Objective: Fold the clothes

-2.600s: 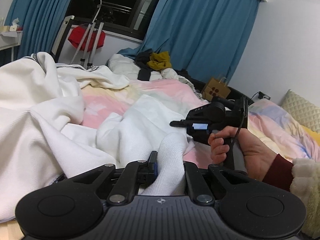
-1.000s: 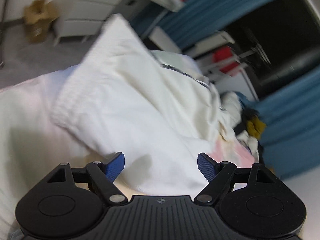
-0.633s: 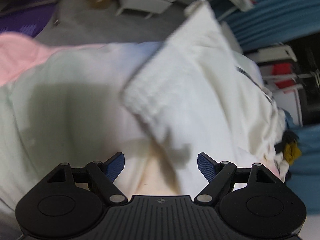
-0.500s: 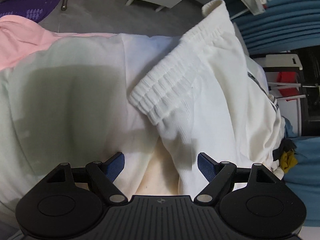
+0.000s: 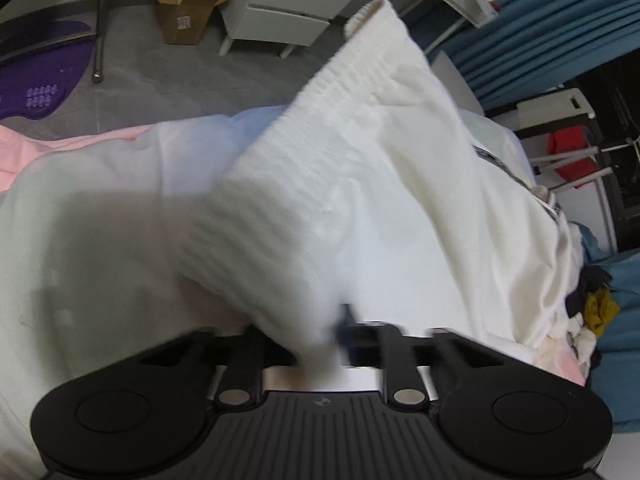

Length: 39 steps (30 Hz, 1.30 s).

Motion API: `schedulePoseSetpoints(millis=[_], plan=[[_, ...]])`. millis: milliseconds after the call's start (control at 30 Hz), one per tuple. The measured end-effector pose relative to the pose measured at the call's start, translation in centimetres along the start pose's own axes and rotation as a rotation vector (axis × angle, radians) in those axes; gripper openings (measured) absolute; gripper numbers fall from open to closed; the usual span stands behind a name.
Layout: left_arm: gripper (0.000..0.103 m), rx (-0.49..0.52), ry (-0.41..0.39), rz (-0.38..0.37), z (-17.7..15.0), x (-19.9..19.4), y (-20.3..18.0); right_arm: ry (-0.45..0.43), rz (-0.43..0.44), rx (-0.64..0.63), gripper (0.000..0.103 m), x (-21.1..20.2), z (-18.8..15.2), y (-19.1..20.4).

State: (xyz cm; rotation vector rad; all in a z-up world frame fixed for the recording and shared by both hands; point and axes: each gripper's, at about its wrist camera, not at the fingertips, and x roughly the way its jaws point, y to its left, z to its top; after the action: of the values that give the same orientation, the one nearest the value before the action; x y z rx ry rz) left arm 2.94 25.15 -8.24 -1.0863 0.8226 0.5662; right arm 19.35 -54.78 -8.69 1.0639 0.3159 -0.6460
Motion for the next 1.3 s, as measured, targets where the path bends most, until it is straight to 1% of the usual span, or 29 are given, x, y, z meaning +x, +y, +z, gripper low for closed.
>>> schedulePoseSetpoints(millis=[33, 167, 233, 333, 433, 500, 567, 633, 667, 733, 767, 833, 867, 900, 933, 967, 1000, 1067, 1167, 1233, 1300], plan=[[0.008, 0.006, -0.005, -0.006, 0.0, -0.3, -0.3, -0.005, 0.002, -0.007, 0.006, -0.1, 0.0, 0.1], [0.006, 0.046, -0.062, -0.029, 0.0, -3.3, -1.0, -0.038, 0.006, 0.004, 0.006, -1.0, 0.1, 0.1], [0.006, 0.065, -0.062, -0.036, 0.0, -4.8, -1.1, -0.043, -0.019, 0.014, 0.006, -1.3, 0.1, -0.3], [0.007, 0.089, -0.047, -0.015, 0.3, -5.4, -0.3, 0.008, -0.112, 0.015, 0.006, -0.4, -0.3, -1.3], [0.008, 0.100, -0.013, 0.009, 0.4, -4.6, 1.2, 0.092, -0.230, 0.013, 0.006, 1.6, -1.2, -2.9], [0.009, 0.102, 0.008, 0.014, 0.5, -4.1, 2.1, 0.121, -0.248, 0.027, 0.006, 2.3, -1.6, -3.6], [0.014, 0.103, 0.011, -0.003, 0.4, -4.2, 2.5, 0.110, -0.245, 0.017, 0.007, 2.0, -1.6, -3.3], [0.024, 0.140, 0.005, 0.017, 0.1, -5.1, 2.3, 0.086, -0.229, 0.021, 0.008, 1.3, -1.5, -2.8], [0.027, 0.166, -0.002, 0.026, 0.0, -5.6, 2.0, 0.073, -0.221, 0.023, 0.008, 0.9, -1.5, -2.6], [0.047, 0.222, -0.023, 0.017, -0.3, -6.7, 1.3, 0.049, -0.208, -0.006, 0.009, 0.2, -1.3, -1.8], [0.051, 0.248, -0.037, 0.010, -0.4, -7.3, 0.9, 0.037, -0.202, -0.022, 0.011, -0.2, -1.3, -1.3], [0.058, 0.314, -0.072, 0.001, -1.1, -8.4, -0.2, 0.005, -0.203, -0.082, 0.020, -1.0, -1.2, -0.1], [0.060, 0.350, -0.090, -0.003, -1.5, -9.0, -0.9, -0.022, -0.198, -0.105, 0.033, -1.5, -1.1, 0.5], [0.065, 0.386, -0.109, -0.006, -2.0, -9.6, -1.5, -0.049, -0.190, -0.126, 0.048, -2.1, -0.9, 1.0], [0.069, 0.423, -0.127, -0.008, -2.5, -10.0, -2.2, -0.077, -0.183, -0.147, 0.055, -2.7, -0.8, 1.5], [0.070, 0.461, -0.146, -0.007, -3.0, -10.2, -3.0, -0.106, -0.173, -0.165, 0.065, -3.3, -0.7, 2.0], [0.073, 0.501, -0.165, -0.003, -3.6, -10.5, -3.7, -0.139, -0.163, -0.191, 0.069, -4.0, -0.7, 2.5], [0.076, 0.568, -0.207, 0.001, -4.9, -11.3, -4.9, -0.198, -0.144, -0.247, 0.070, -5.2, -0.7, 3.6], [0.081, 0.646, -0.286, -0.009, -6.9, -12.5, -6.9, -0.237, -0.100, -0.332, 0.070, -6.5, -1.3, 5.3], [0.081, 0.688, -0.325, -0.010, -8.2, -13.0, -7.9, -0.236, -0.048, -0.374, 0.070, -7.2, -1.9, 6.4], [0.081, 0.711, -0.339, -0.023, -9.1, -13.2, -8.8, -0.224, 0.016, -0.414, 0.070, -7.9, -2.8, 7.4]])
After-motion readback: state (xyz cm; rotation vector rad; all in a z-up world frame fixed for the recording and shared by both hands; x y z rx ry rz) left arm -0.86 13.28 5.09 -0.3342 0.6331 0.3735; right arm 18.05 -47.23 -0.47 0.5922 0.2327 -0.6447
